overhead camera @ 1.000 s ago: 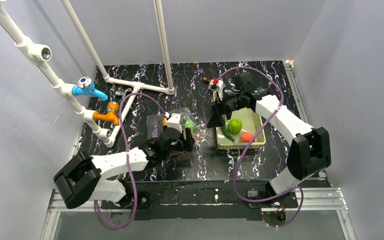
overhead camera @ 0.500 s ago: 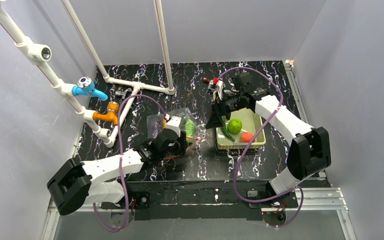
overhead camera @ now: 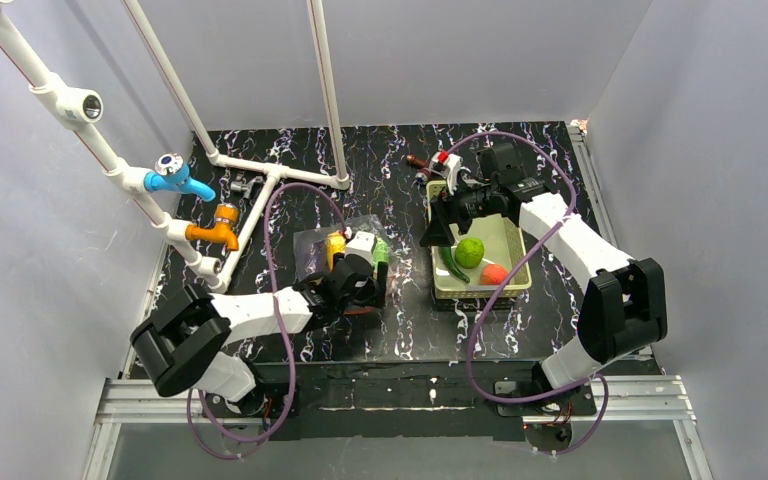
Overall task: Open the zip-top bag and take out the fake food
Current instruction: Move the zipper food storage bag to the center of the board.
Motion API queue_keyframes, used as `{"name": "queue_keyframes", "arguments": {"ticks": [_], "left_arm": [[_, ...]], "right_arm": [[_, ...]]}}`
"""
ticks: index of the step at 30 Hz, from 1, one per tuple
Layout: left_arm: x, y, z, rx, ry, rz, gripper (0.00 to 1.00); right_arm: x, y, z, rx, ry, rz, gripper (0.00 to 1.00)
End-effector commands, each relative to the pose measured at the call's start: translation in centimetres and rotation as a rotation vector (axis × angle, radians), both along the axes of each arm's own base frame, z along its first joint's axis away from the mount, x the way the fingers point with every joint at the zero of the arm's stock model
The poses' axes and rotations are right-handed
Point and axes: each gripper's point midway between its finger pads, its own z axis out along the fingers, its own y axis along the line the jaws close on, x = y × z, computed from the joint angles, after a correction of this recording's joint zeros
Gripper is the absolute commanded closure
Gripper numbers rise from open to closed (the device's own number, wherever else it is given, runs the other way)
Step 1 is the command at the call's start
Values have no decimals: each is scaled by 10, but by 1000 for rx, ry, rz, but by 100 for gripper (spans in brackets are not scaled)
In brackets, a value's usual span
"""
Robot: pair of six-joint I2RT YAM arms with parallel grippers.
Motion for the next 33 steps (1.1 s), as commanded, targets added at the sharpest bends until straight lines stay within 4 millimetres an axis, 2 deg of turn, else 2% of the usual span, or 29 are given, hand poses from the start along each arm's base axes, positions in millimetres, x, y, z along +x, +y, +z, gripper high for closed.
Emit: {"name": "queue_keyframes", "arguments": {"ticks": [1,4,10,13,15,16,19,20,21,22,27,33], "left_arm": [[25,-20,20,-77,-125,4,30],[33,-19,22,-90,-165,36,29],[44,8,20,-33,-192,208,25],[44,18,26,-24,-204,251,17],[43,27,29,-20,-204,302,4],[42,31,29,-22,-200,321,2],[36,37,32,-34,-189,333,2],[34,35,33,-38,-183,311,2],[32,32,38,-46,-186,277,2],[29,29,42,-55,-188,244,2],[17,26,64,-55,-193,125,7],[-15,13,84,-119,-146,-70,16]], "right_arm": [[3,-1,15,28,-67,-5,16],[5,-4,16,28,-69,-15,16],[6,-6,16,29,-71,-20,16],[5,-7,17,30,-74,-21,16],[5,-7,17,30,-75,-23,16],[5,-8,18,30,-75,-24,16],[6,-9,18,30,-76,-27,16],[19,-21,8,-44,-7,-198,16],[-5,-3,25,86,29,-42,16],[-8,-2,28,103,35,-23,16],[-8,-3,29,110,34,-24,16],[-11,-3,33,130,42,-9,16]]}}
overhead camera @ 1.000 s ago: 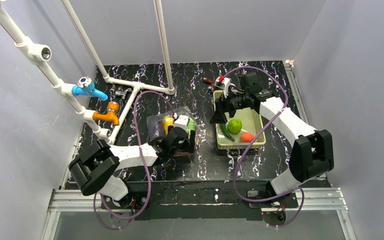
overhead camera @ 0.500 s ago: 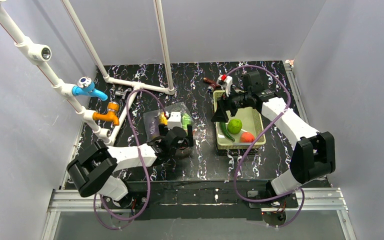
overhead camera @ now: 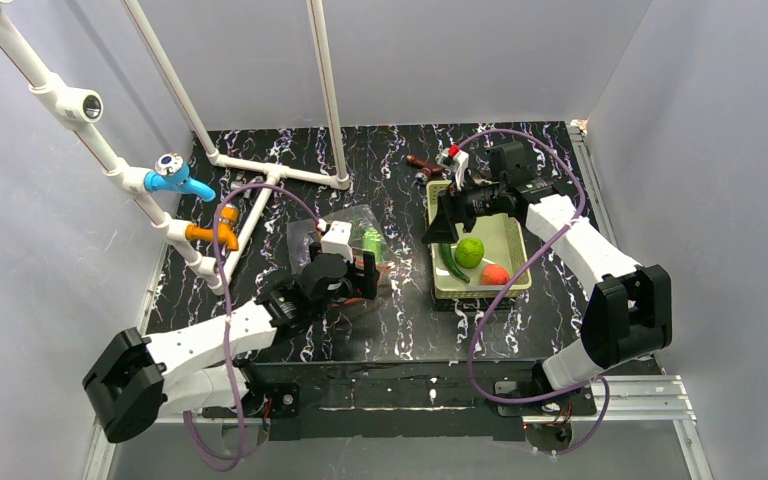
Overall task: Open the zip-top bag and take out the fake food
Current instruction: Move the zipper food storage bag to the center of the board.
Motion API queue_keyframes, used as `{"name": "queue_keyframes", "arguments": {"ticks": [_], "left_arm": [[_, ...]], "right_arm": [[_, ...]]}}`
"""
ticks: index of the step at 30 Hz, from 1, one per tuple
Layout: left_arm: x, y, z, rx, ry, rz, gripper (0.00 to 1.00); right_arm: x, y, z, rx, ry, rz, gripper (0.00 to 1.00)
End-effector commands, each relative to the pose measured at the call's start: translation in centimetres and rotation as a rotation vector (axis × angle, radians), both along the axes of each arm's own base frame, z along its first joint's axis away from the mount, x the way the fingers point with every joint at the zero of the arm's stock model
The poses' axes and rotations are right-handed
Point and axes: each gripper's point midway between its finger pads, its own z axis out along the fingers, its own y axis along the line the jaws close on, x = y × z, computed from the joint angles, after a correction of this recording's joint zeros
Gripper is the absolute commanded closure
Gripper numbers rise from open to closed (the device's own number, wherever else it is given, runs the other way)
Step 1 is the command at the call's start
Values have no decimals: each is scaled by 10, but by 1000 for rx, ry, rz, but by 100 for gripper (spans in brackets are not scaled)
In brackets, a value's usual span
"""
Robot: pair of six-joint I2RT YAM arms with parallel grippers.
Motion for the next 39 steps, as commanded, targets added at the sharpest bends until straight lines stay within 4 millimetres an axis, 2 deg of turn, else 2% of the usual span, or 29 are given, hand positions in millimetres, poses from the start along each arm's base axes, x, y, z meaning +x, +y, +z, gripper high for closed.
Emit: {"name": "queue_keyframes", "arguments": {"ticks": [1,4,7,8,10,15,19,22,23,25,27,29,32,33,34,39], "left_arm": [[-29,-9,14,-2,24,-197,16],[-43,-8,25,30,-2,-311,16],[-58,0,32,141,-13,-440,15],[-59,3,40,172,-28,-465,15],[-60,15,42,274,-31,-496,16],[-45,42,33,559,-45,-518,16],[-26,44,27,679,-56,-516,16],[-13,43,20,723,-43,-506,24],[-8,44,16,741,-30,-497,28],[1,46,10,776,-6,-475,32],[8,49,2,806,19,-451,41],[11,50,-4,816,44,-437,57],[10,45,-6,786,76,-434,92],[7,42,-4,759,86,-438,97],[5,36,1,716,92,-441,100],[-5,-2,37,405,79,-428,100]], "right_arm": [[-9,1,17,60,-16,30,16],[-14,2,19,75,-2,46,16],[-18,2,20,88,16,59,16],[-19,2,21,90,16,60,16],[-20,1,22,96,22,63,16],[-20,-1,23,93,30,56,16],[-19,-4,22,91,36,45,16],[-17,-7,22,91,32,37,16],[-13,-9,20,84,-35,65,16],[-12,-10,20,82,-45,65,16],[-12,-11,20,82,-45,63,16],[-11,-11,20,82,-46,62,16],[-11,-12,20,82,-48,59,16],[-11,-13,20,82,-47,58,16],[-11,-13,20,82,-48,58,16],[-10,-15,22,83,-50,52,16]]}}
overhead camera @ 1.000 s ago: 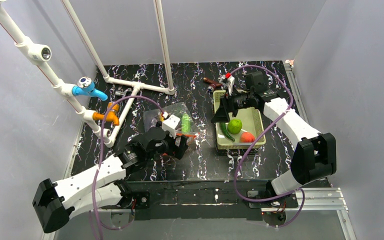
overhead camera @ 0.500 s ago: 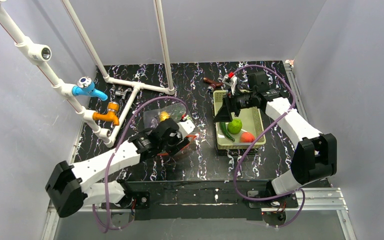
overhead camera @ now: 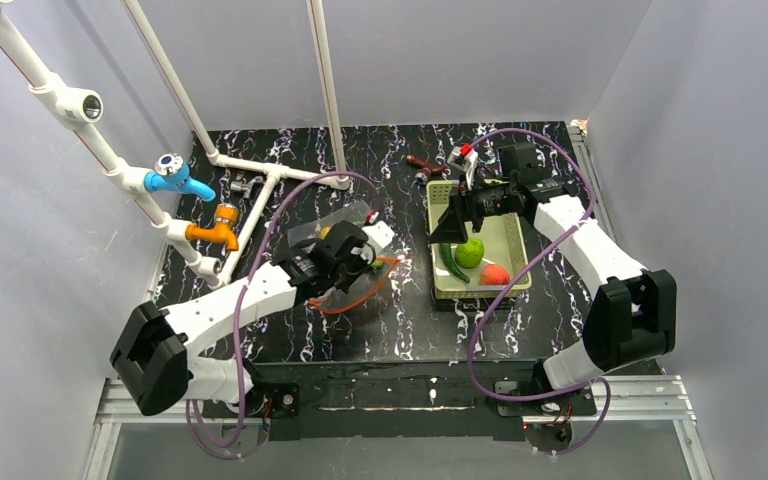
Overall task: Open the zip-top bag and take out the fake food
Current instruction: Move the zipper food storage bag to the center of the board, then pick up the fake vegetable from the zipper food storage bag.
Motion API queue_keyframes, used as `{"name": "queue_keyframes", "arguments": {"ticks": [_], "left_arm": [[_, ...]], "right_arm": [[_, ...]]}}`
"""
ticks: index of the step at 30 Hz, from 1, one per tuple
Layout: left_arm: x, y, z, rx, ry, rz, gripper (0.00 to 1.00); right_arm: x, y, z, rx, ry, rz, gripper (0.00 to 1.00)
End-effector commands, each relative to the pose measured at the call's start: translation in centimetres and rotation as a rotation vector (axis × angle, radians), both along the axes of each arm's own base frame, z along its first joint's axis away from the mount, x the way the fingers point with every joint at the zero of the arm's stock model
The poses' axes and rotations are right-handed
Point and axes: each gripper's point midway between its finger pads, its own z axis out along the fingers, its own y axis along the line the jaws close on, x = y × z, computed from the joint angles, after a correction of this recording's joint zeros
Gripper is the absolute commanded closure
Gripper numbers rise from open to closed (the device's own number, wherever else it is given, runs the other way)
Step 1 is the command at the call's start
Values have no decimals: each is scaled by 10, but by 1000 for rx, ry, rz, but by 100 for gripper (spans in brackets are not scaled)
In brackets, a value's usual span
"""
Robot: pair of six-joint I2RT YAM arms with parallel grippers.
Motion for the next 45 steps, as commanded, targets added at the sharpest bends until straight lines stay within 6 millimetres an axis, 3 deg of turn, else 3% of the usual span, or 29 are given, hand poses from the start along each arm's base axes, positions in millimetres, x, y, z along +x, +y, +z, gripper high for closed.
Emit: {"name": "queue_keyframes", "arguments": {"ticks": [1,2,3,5,12,15,19,22,23,24,30,33,36,37,38,39,40,42,45], "left_arm": [[-5,-43,55,-354,26,64,100],[-5,-50,61,-411,42,97,100],[-3,-56,65,-457,54,124,100],[2,-67,71,-525,88,174,100],[23,-88,70,-636,163,322,100],[27,-87,54,-583,189,346,99],[18,-88,16,-532,294,377,86],[13,-93,3,-569,340,417,69],[12,-93,2,-589,345,433,65],[11,-93,3,-610,344,449,60],[3,-93,44,-691,228,464,34],[-16,-98,62,-644,138,459,24],[-28,-107,73,-645,45,488,31],[-30,-110,73,-646,9,508,43],[-33,-115,73,-642,-15,515,60],[-34,-120,71,-628,-43,530,70],[-31,-122,69,-612,-83,554,76],[-24,-130,66,-590,-134,600,81],[-4,-135,49,-519,-237,694,79]], "right_arm": [[-4,-4,12,21,-36,6,16],[8,-12,2,-47,-56,-59,16],[-5,-4,15,35,-35,15,16],[-6,-4,17,47,-33,20,16],[-2,-11,18,49,-41,-3,16],[-1,-12,17,48,-37,-7,16],[0,-12,17,47,-37,-9,16],[0,-14,18,48,-40,-13,16],[-4,-13,21,61,78,-63,16],[0,-14,19,50,-23,-22,16],[2,-16,20,49,-42,-22,16],[3,-18,21,50,-44,-29,16],[5,-23,23,51,-51,-44,16],[6,-25,23,51,-52,-51,16],[8,-27,24,51,-55,-59,16],[23,-39,12,-33,-77,-144,16],[13,-33,24,47,-59,-80,16],[14,-36,25,57,-57,-85,16],[17,-41,25,57,-61,-103,16]]}}
